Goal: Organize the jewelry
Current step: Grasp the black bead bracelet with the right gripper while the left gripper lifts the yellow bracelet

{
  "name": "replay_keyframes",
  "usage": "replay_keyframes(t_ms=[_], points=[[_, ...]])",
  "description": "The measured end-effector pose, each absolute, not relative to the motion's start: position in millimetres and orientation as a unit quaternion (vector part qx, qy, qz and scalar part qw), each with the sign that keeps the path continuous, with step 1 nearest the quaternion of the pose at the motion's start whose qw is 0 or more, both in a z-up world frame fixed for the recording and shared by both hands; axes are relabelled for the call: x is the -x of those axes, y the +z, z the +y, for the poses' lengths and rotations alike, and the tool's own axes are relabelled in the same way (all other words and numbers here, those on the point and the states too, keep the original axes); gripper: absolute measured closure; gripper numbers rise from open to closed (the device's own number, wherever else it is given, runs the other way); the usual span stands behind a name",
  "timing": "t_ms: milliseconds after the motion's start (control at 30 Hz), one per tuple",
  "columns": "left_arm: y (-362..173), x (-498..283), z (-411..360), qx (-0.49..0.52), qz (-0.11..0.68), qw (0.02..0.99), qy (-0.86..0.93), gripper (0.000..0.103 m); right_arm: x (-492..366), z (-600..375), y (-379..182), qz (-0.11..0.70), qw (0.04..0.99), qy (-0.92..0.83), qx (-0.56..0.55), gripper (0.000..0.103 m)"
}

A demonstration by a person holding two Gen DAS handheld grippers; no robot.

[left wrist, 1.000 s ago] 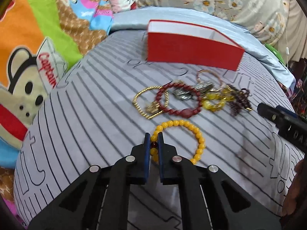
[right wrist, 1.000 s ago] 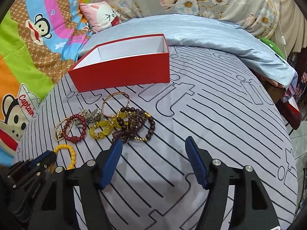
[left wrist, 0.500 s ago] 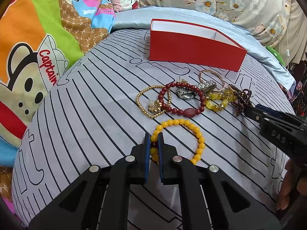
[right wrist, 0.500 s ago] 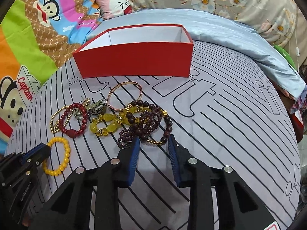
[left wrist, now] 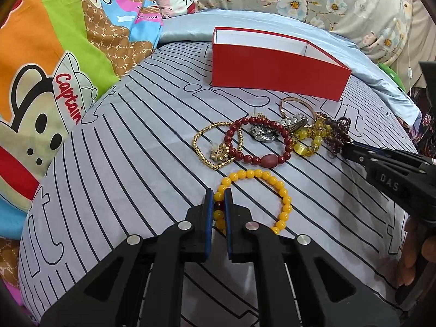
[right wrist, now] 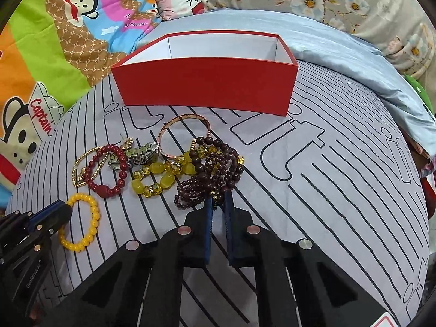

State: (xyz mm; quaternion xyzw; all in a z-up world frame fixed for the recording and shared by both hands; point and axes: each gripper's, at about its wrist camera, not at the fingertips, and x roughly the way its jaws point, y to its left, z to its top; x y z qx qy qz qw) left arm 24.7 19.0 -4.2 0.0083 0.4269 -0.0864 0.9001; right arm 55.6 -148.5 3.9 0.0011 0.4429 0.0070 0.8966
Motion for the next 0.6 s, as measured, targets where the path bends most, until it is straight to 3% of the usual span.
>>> replay_keyframes(t_ms=[500,533,600], points=[[17,-20,26,0.024,0.419,0.9,-0.118,0.096,-11,-174,61,0.397,0.915,-0.003,-0.066,0.098],[23,-19,26,0.027,0.416,0.901,-0.124,0.096,-9,-175,64,0.395,0.916,-0.003,-0.07,0.102],[30,-18,26,0.028,0.413,0.901,-0.131,0.096,-4,-177,70,0.389,0.918,-0.005,-0.076,0.102]])
